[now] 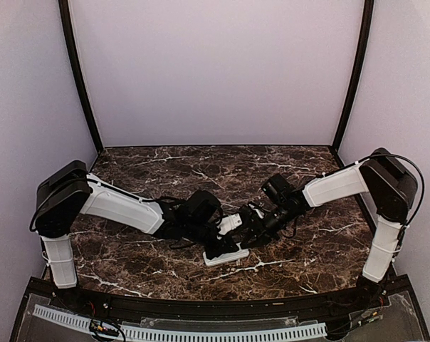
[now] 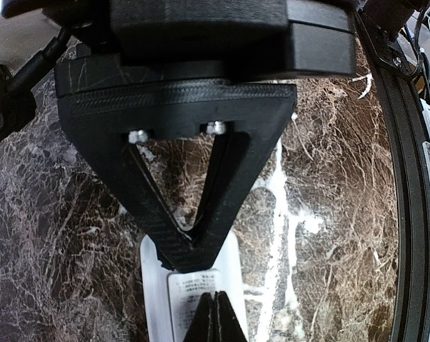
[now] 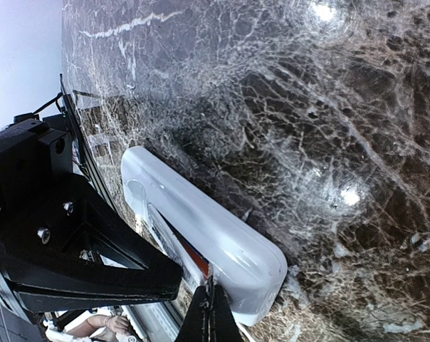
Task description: Load the batteries into the remote control
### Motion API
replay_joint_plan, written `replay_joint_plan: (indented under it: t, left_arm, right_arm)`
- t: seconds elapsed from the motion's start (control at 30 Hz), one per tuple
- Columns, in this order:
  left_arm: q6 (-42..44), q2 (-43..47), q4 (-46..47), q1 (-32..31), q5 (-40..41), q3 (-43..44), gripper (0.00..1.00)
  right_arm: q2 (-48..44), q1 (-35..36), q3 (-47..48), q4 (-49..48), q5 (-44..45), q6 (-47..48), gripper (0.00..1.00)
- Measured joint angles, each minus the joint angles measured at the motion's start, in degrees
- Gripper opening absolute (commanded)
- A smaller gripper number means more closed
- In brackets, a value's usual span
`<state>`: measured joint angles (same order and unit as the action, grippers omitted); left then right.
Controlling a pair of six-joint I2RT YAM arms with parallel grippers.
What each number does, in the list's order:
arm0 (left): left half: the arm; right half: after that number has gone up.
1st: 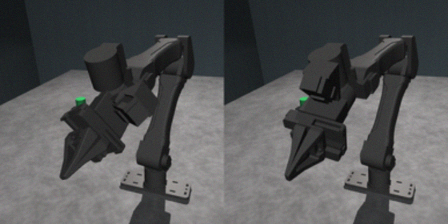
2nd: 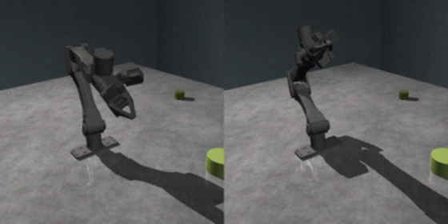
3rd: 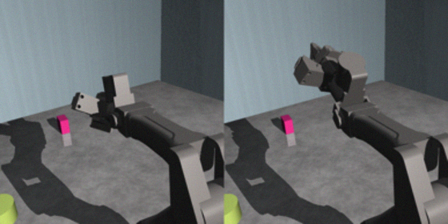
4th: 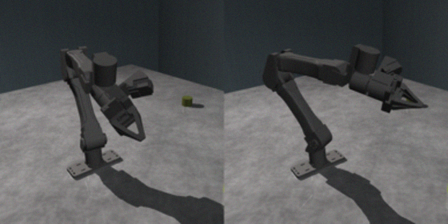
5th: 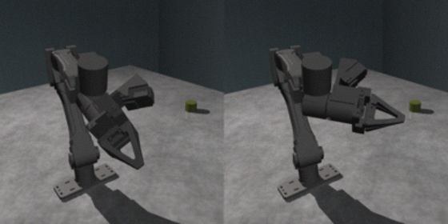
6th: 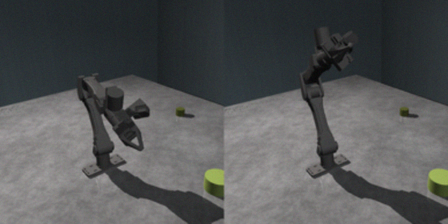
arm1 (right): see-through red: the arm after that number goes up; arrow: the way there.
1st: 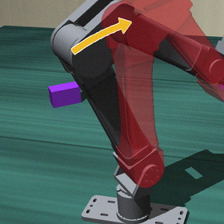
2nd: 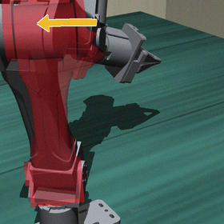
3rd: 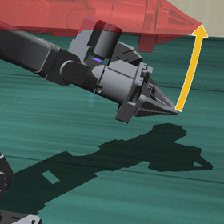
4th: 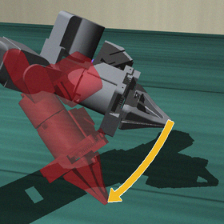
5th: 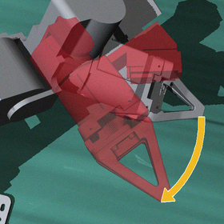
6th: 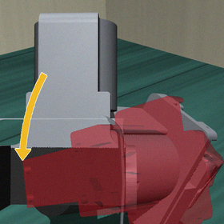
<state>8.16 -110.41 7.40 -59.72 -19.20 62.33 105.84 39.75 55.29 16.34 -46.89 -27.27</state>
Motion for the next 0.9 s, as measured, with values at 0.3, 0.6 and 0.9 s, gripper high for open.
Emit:
replay_joint_plan:
  t: [0.3, 0.6, 0.9]
  left_arm:
    - [0.8, -0.1, -1.9, 0.1, 0.7, 0.4, 0.00]
    - [1.5, 0.0, -3.5, 0.1, 0.9, 0.7, 0.00]
    - [1.6, 0.2, -4.8, 0.1, 0.8, 1.2, 0.06]
  right_arm:
    - [-0.1, 0.5, 1.2, 2.0, 1.4, 0.3, 0.05]
    - [-0.8, 0.8, 3.1, 4.9, 4.4, 1.1, 0.08]
    - [-3.7, 0.7, 5.8, 9.3, 7.3, 3.0, 0.08]
